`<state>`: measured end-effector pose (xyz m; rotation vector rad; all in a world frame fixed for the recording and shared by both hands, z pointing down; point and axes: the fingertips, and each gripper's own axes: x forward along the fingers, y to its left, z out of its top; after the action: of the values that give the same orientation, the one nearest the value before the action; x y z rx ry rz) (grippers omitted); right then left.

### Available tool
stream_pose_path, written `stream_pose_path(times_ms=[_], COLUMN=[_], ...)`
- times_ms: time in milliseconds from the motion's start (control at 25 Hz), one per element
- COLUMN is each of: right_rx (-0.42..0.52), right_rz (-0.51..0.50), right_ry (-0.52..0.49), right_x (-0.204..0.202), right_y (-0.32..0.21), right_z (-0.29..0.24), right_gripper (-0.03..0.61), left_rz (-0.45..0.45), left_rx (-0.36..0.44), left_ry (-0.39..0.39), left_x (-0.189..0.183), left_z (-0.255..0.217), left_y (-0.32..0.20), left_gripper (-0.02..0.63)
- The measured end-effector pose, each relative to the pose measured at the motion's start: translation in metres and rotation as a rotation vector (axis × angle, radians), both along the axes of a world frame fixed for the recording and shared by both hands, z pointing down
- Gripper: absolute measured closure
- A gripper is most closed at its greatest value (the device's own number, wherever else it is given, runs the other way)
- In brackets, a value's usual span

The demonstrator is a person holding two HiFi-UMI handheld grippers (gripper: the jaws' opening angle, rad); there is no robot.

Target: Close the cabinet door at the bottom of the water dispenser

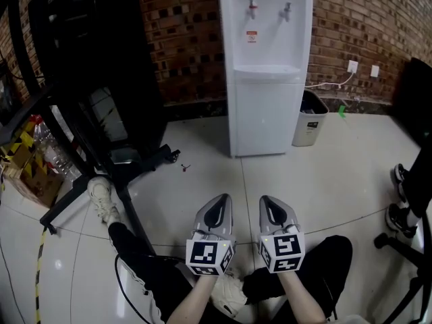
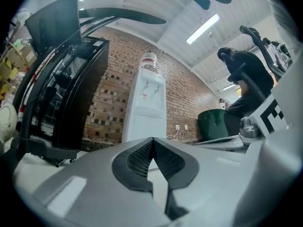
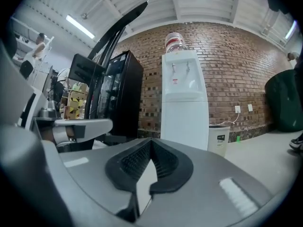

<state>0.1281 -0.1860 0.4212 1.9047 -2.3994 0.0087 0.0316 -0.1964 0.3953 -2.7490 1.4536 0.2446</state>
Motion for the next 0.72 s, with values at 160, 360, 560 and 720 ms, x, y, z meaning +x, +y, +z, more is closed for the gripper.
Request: stream_pose_path(times_ms=[160,360,560,720], right_rx=[0.005,-0.029,-0.042,-0.048], right_rz=[-0.018,-0.041,-0.04,-0.038], right_ry=[0.002,0.011,0.017,0.02], right_x=[-0.005,-0.009,-0.01,-0.007], right_y=[0.001,0.002,0.008,0.011], right_z=[0.004,0.023,0.032,0.034], right_gripper=[0.578,0.578,0.578,0.578], left_rz=[-0.005,0.026,0.031,0.027], left_rx=[-0.013,-0.004,-0.013,-0.005], left_ry=[0.004,-0.019,0.001,-0.006], left_x=[-0.001,0.008,0.009,0.009], left_z=[0.005,0.008,0.009,0.008], left_y=[-0.001,0.002,0.003,0.004], left_gripper=[0.603,0.603,0.603,0.603])
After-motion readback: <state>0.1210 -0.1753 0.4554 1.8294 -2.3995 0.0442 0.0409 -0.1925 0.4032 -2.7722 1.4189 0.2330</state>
